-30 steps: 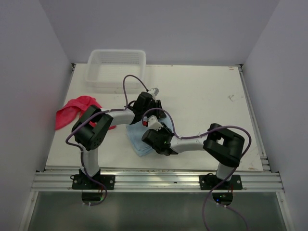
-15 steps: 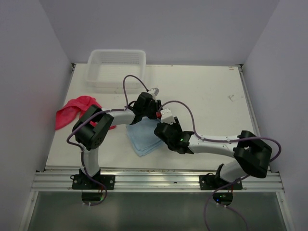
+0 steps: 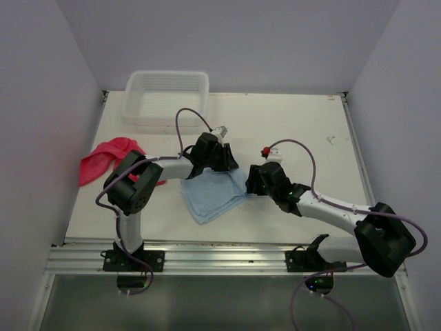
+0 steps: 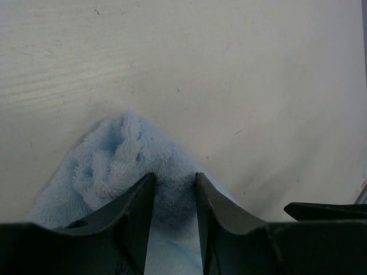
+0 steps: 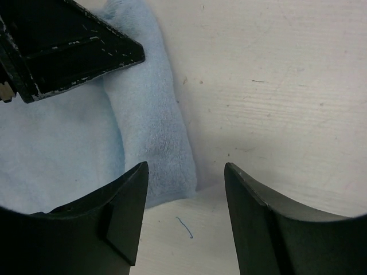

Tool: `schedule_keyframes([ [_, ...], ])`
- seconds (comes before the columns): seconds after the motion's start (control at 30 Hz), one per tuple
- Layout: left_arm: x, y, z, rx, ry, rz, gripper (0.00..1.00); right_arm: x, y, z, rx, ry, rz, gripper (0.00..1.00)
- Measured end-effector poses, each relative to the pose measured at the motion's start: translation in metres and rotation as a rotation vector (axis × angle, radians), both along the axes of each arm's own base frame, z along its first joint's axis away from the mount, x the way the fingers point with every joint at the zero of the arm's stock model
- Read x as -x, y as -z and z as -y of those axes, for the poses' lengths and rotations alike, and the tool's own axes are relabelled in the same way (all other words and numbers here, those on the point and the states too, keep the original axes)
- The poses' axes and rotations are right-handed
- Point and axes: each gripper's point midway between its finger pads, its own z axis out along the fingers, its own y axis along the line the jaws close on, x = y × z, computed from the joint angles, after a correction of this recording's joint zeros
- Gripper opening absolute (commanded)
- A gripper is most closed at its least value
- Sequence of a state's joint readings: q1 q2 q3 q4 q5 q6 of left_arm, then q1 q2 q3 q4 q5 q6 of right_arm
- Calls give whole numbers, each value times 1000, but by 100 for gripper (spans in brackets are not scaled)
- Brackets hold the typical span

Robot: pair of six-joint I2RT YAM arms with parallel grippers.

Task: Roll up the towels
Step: Roll the towel

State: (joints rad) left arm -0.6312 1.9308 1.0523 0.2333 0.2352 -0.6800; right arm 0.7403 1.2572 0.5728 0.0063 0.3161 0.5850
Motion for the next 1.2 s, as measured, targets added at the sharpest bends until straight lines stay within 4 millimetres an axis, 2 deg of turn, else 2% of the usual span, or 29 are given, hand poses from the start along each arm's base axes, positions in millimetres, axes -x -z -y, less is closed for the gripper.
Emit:
schedule_keyframes([
  [0.23,0,0,0,2,0,3,39,-4,7,-12,-134,-21,-64,61],
  [0.43,1,-1,-1,2,-1,3,39,-5,15,-19,-170,-37,-87,61],
  [0.63,2,-1,-3,-2,-4,4,39,-4,37,-16,-157,-36,-131,58],
  [0.7,2,-1,-3,-3,-5,4,39,-3,41,-17,-158,-45,-139,51],
  [0.83,3,-1,-4,-6,-5,3,39,-4,41,-22,-170,-71,-125,26],
  [0.93,2,-2,-4,-7,-5,2,39,-4,40,-22,-167,-87,-109,15],
  [1.07,1,-4,-4,-20,-2,-5,39,-5,39,-21,-148,-111,-89,4],
  [1.2,-1,-9,-3,-37,0,-16,40,-4,36,-19,-118,-133,-62,0],
])
